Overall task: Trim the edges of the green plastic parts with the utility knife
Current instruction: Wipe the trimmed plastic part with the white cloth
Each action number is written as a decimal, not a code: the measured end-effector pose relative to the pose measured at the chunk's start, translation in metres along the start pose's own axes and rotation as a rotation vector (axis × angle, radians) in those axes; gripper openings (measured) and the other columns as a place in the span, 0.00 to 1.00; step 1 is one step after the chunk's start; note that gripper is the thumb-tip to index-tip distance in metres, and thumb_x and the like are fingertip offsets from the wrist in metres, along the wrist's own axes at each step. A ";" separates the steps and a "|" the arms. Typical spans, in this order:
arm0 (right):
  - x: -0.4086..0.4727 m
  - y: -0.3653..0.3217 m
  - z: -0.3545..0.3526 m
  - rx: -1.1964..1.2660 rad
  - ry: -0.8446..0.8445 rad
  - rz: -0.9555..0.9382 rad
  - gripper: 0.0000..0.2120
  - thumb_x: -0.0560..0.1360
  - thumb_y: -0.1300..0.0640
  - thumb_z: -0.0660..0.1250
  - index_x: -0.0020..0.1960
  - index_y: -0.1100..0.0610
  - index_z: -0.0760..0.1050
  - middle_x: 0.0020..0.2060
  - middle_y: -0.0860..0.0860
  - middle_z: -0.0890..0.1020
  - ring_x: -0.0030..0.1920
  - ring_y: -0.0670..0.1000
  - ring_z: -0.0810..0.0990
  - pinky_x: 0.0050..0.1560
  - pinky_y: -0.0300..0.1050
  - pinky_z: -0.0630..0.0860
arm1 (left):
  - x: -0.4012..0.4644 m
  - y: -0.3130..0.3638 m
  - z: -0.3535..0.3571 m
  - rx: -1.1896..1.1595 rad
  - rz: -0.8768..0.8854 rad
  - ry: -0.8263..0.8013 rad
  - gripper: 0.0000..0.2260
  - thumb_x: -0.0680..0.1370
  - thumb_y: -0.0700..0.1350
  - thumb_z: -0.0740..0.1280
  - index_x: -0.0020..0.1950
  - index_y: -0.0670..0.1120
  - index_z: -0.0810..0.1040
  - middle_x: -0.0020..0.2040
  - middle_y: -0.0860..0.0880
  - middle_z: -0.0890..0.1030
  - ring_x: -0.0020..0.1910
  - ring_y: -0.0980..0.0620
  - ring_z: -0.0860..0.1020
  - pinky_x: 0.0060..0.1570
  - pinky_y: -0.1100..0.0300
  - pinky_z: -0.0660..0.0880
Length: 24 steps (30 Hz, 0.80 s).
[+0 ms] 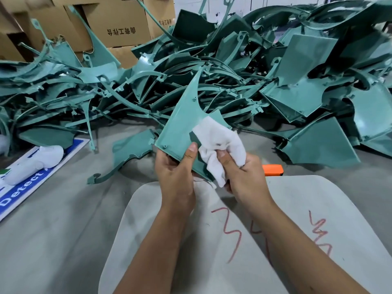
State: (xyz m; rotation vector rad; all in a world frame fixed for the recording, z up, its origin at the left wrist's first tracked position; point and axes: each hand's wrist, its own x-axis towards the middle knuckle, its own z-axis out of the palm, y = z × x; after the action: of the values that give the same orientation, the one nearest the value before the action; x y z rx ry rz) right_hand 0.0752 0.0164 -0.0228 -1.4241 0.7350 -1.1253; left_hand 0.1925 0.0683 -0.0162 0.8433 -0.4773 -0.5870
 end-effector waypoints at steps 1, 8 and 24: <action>-0.001 0.000 0.002 -0.014 -0.010 0.005 0.20 0.84 0.54 0.67 0.34 0.55 0.77 0.24 0.47 0.75 0.25 0.45 0.70 0.26 0.37 0.66 | -0.001 0.000 0.001 -0.008 0.006 0.029 0.18 0.77 0.34 0.73 0.65 0.44 0.77 0.58 0.44 0.86 0.57 0.42 0.84 0.50 0.53 0.82; -0.022 0.003 0.018 -0.003 -0.119 0.074 0.22 0.84 0.51 0.68 0.32 0.53 0.75 0.23 0.49 0.72 0.23 0.47 0.69 0.28 0.42 0.65 | 0.010 -0.001 0.002 -0.057 0.012 0.154 0.19 0.79 0.34 0.70 0.69 0.39 0.75 0.60 0.44 0.85 0.59 0.42 0.83 0.52 0.50 0.83; -0.006 -0.026 -0.008 0.433 0.006 0.182 0.18 0.77 0.43 0.69 0.47 0.58 0.87 0.44 0.61 0.87 0.45 0.57 0.87 0.46 0.51 0.85 | 0.017 0.016 -0.016 0.127 -0.264 -0.377 0.21 0.77 0.39 0.69 0.70 0.42 0.74 0.64 0.39 0.82 0.62 0.38 0.81 0.62 0.42 0.79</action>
State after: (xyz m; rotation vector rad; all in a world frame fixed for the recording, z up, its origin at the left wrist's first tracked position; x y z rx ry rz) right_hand 0.0615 0.0241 0.0004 -0.9701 0.5687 -1.0687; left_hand 0.2196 0.0751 -0.0099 0.9267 -0.7586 -0.9757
